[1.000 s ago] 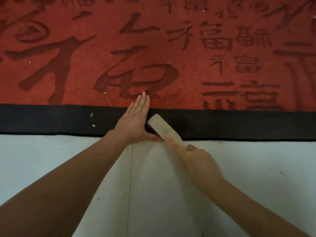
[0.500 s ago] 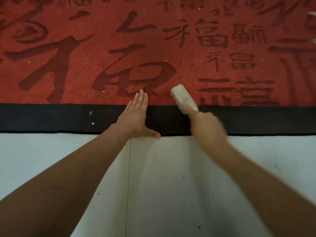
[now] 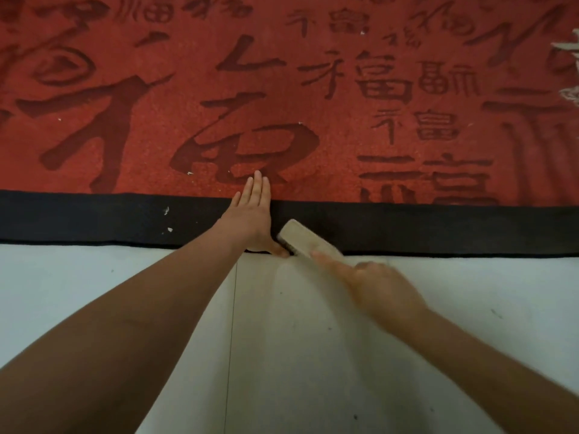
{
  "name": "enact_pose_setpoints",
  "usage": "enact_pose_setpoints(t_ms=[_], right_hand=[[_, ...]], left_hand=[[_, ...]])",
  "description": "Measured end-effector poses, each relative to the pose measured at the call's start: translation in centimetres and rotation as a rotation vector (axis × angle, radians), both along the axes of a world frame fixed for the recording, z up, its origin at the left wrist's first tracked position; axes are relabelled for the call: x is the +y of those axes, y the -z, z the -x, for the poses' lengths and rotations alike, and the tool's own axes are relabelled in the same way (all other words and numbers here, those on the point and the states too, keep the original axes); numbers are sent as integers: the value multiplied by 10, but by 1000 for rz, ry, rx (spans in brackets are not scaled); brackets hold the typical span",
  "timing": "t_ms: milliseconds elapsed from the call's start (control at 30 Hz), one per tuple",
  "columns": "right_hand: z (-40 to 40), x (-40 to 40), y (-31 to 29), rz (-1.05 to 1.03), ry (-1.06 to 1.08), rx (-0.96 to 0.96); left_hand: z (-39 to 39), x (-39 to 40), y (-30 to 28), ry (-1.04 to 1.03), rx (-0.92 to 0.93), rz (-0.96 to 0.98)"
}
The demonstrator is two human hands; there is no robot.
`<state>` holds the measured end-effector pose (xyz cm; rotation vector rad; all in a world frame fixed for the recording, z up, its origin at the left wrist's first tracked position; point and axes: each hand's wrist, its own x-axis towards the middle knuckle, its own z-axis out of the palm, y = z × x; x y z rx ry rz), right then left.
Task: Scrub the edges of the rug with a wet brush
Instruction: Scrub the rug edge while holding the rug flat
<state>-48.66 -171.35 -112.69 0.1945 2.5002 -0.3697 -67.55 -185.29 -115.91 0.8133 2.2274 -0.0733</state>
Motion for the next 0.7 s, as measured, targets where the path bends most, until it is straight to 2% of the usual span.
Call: enact_pose_setpoints(t_ms=[67, 100, 200, 233, 300, 367, 433, 467, 533, 633, 700], right_hand=[[18, 35, -4, -193, 51, -13], [31, 34, 1, -218, 152, 62], [45, -21, 16, -36, 335, 175], [33, -31, 21, 42, 295, 196], [3, -19, 13, 116, 118, 89], [-6, 21, 4, -53, 25, -1], [20, 37, 4, -240, 109, 56], [32, 27, 9, -220, 191, 148], [43, -11, 16, -85, 274, 188], [8, -20, 9, 109, 122, 74], [-4, 24, -2, -3, 147, -13]], left_hand=[[-2, 2, -1, -11, 8, -4], [-2, 3, 0, -21, 18, -8], [-3, 1, 1, -47, 38, -61], [-4, -2, 1, -58, 55, -96], [-4, -6, 0, -78, 64, -144], [-4, -4, 0, -89, 69, -147], [-4, 0, -1, -96, 92, -127], [-3, 2, -1, -88, 94, -117], [-2, 2, -1, -74, 97, -105], [-3, -2, 1, -64, 96, -119], [-2, -4, 1, -60, 89, -122]])
